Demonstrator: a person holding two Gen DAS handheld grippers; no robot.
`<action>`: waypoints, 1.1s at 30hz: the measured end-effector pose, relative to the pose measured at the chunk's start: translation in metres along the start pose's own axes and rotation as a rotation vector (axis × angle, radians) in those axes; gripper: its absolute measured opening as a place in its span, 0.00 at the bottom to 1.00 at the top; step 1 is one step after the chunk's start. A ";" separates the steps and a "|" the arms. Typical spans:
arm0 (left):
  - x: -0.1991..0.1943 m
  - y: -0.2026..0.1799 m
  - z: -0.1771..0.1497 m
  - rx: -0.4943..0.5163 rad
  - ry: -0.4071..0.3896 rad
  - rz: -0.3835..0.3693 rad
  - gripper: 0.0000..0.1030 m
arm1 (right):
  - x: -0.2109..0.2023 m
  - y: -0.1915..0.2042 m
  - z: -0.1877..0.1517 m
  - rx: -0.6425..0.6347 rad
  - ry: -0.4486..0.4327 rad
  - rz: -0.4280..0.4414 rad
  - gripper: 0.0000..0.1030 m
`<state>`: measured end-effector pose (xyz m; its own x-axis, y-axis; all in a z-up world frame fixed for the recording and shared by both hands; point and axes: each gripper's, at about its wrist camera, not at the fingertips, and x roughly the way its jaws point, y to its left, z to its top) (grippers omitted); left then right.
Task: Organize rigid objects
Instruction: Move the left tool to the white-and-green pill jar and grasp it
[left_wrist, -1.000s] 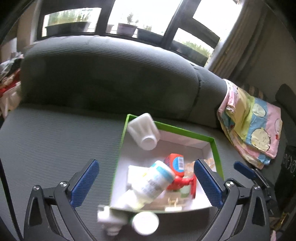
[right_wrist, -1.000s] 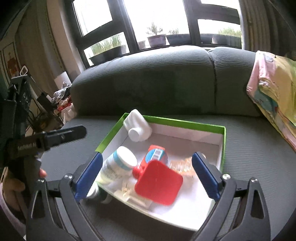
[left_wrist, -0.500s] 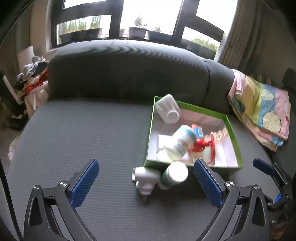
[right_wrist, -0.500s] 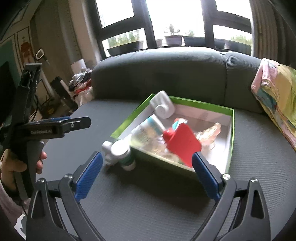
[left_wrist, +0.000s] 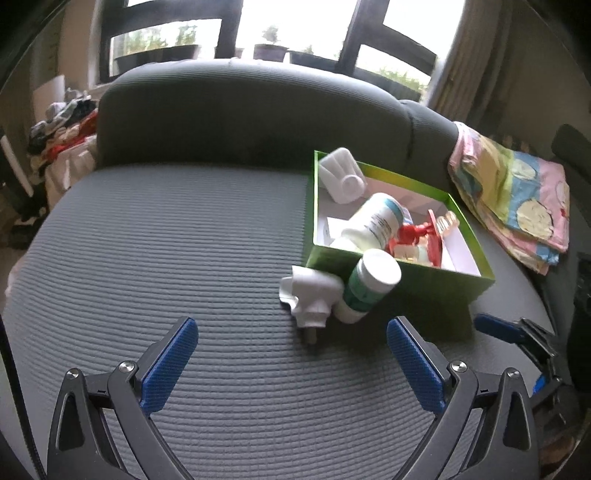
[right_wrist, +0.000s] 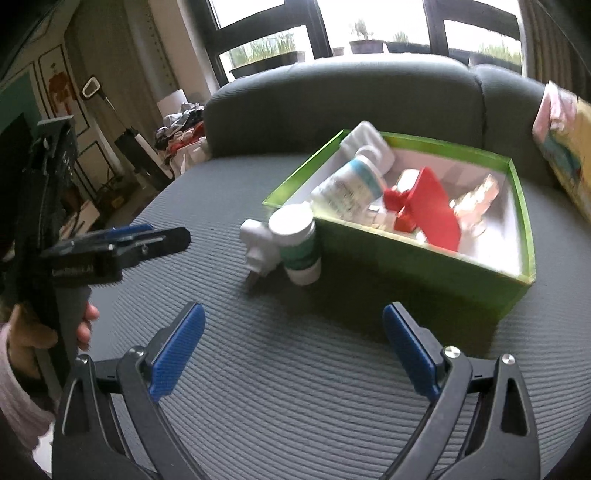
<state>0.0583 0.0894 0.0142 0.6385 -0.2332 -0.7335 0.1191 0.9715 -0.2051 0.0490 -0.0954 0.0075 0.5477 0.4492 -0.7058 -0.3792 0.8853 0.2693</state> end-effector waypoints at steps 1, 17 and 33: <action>0.002 -0.001 -0.002 0.009 0.000 -0.006 0.99 | 0.004 0.001 -0.002 0.007 0.002 0.006 0.94; 0.047 -0.031 0.014 0.180 -0.014 -0.136 0.99 | 0.065 -0.009 0.004 0.042 0.016 0.035 0.73; 0.076 -0.042 0.024 0.211 0.025 -0.221 0.71 | 0.097 -0.018 0.014 0.074 0.005 0.091 0.53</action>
<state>0.1203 0.0318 -0.0172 0.5609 -0.4380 -0.7025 0.4099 0.8842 -0.2240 0.1197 -0.0663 -0.0572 0.5097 0.5276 -0.6796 -0.3709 0.8475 0.3798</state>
